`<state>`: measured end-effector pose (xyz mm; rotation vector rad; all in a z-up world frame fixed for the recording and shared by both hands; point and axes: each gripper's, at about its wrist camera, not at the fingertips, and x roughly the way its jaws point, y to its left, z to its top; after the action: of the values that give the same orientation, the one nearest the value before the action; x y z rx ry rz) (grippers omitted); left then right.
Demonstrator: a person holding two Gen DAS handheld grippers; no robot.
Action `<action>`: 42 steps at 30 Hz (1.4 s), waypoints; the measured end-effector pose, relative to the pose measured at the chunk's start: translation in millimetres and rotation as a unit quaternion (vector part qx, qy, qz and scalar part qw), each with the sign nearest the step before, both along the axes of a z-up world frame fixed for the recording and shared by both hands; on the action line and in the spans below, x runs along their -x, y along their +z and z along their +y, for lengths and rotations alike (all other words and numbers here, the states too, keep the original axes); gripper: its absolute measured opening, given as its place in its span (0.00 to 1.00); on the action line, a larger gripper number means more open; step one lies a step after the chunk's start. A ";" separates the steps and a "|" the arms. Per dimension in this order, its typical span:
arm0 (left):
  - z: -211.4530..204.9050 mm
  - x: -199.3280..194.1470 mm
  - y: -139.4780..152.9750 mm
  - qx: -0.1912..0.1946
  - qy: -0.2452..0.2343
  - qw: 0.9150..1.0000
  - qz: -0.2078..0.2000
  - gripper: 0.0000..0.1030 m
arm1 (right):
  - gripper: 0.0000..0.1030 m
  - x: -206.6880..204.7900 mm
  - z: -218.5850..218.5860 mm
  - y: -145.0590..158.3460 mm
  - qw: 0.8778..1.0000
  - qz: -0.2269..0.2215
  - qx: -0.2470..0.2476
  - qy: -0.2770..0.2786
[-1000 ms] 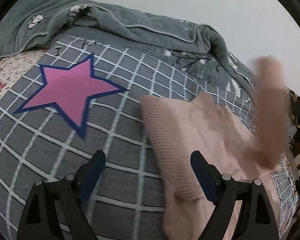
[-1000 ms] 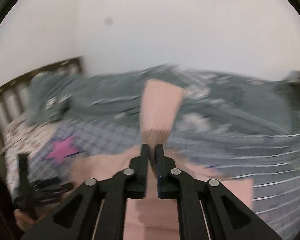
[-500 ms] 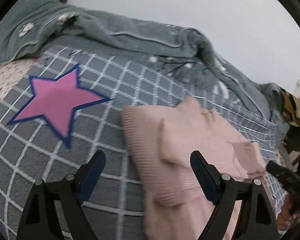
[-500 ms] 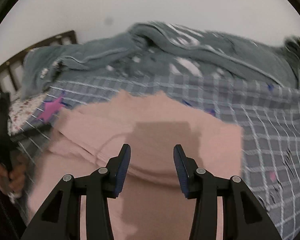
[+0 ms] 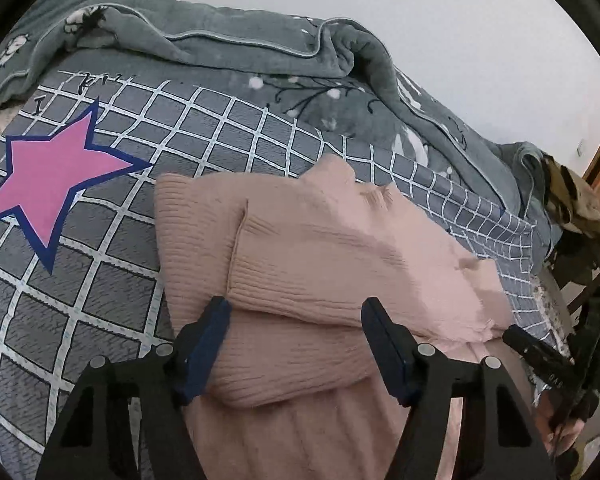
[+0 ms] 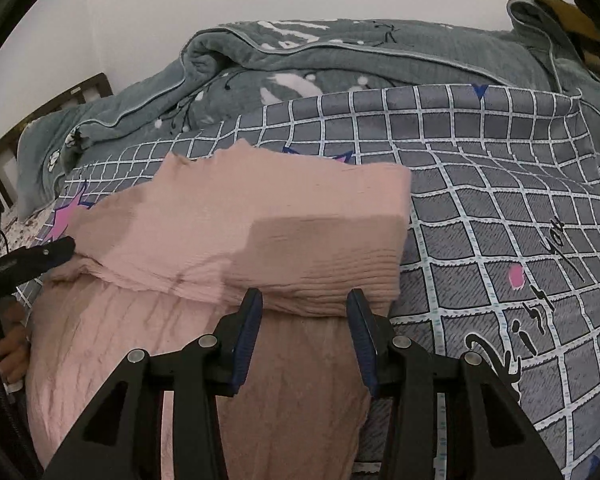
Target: Fold small clothes
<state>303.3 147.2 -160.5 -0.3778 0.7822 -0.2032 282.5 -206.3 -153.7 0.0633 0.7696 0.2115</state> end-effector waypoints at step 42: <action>14.1 1.4 19.2 0.028 0.042 0.997 -0.055 0.11 | 0.42 4.0 -0.8 -2.3 1.000 0.002 0.012 -0.022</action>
<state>301.8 161.3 -141.3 -0.4470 0.6513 -0.1660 278.5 -207.1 -156.0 0.0586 0.7739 0.1600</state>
